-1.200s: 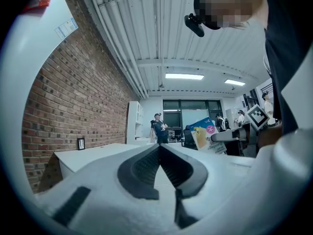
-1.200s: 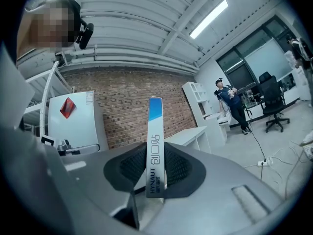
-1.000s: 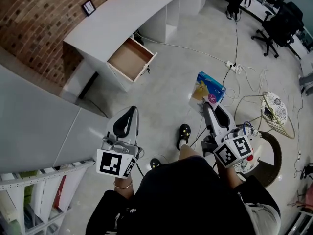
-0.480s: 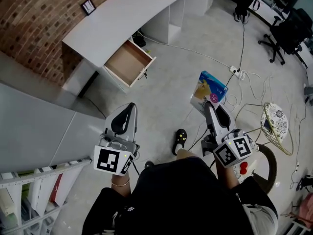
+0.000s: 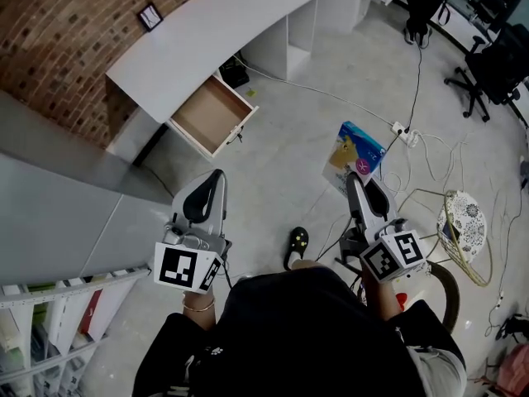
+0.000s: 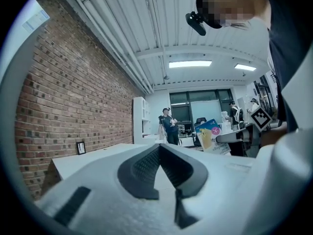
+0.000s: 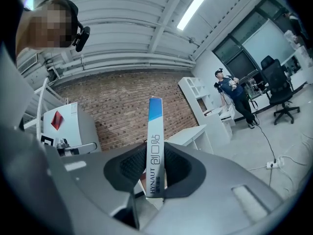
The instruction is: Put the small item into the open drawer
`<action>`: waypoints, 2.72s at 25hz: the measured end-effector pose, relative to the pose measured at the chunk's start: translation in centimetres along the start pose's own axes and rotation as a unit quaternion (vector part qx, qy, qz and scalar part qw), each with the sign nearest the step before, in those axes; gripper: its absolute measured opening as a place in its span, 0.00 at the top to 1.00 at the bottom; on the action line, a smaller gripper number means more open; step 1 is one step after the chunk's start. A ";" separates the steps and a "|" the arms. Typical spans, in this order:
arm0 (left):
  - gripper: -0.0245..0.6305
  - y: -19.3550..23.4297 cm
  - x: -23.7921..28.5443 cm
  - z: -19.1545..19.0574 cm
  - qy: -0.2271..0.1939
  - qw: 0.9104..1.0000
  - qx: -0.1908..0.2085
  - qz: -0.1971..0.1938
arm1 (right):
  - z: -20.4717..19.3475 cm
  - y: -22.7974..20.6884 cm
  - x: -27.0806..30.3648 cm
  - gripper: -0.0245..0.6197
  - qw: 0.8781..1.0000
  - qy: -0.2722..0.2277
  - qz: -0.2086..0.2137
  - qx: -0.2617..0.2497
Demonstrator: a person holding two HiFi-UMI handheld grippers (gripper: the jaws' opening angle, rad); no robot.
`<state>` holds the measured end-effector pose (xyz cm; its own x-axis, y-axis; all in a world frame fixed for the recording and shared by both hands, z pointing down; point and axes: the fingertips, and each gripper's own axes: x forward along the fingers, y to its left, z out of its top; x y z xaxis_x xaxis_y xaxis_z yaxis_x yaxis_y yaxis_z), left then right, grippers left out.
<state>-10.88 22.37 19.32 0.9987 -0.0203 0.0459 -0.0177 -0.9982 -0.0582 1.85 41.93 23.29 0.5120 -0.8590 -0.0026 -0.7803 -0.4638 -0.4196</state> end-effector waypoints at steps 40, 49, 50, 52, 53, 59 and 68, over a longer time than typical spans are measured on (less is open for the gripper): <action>0.98 9.1 10.1 -2.4 -0.001 0.997 -0.018 0.076 | 1.2 -5.7 13.7 0.81 0.997 0.049 0.051 -0.033; 0.98 17.0 13.6 -3.1 0.010 0.992 -0.028 0.123 | 0.7 -4.7 24.7 0.81 0.990 0.091 0.101 -0.047; 0.98 17.8 13.8 -3.4 0.012 0.991 -0.030 0.130 | 0.5 -4.4 25.9 0.81 0.988 0.095 0.108 -0.048; 0.98 19.3 14.0 -3.7 0.016 0.989 -0.032 0.141 | 0.1 -3.8 28.0 0.81 0.986 0.102 0.123 -0.049; 0.98 20.0 14.2 -3.9 0.018 0.989 -0.033 0.145 | -0.1 -3.5 29.0 0.81 0.985 0.104 0.130 -0.051; 0.98 23.9 14.2 -4.6 0.024 0.983 -0.038 0.180 | -1.6 -1.7 34.6 0.81 0.975 0.130 0.170 -0.059; 0.98 30.8 11.0 -6.6 0.027 0.970 -0.044 0.237 | -6.7 4.8 42.1 0.81 0.948 0.175 0.251 -0.083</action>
<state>-0.80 -8.98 24.63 0.8732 -0.4794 0.0881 -0.4813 -0.8766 0.0003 17.26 2.14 27.26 -0.0677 -0.9864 0.1497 -0.9549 0.0206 -0.2963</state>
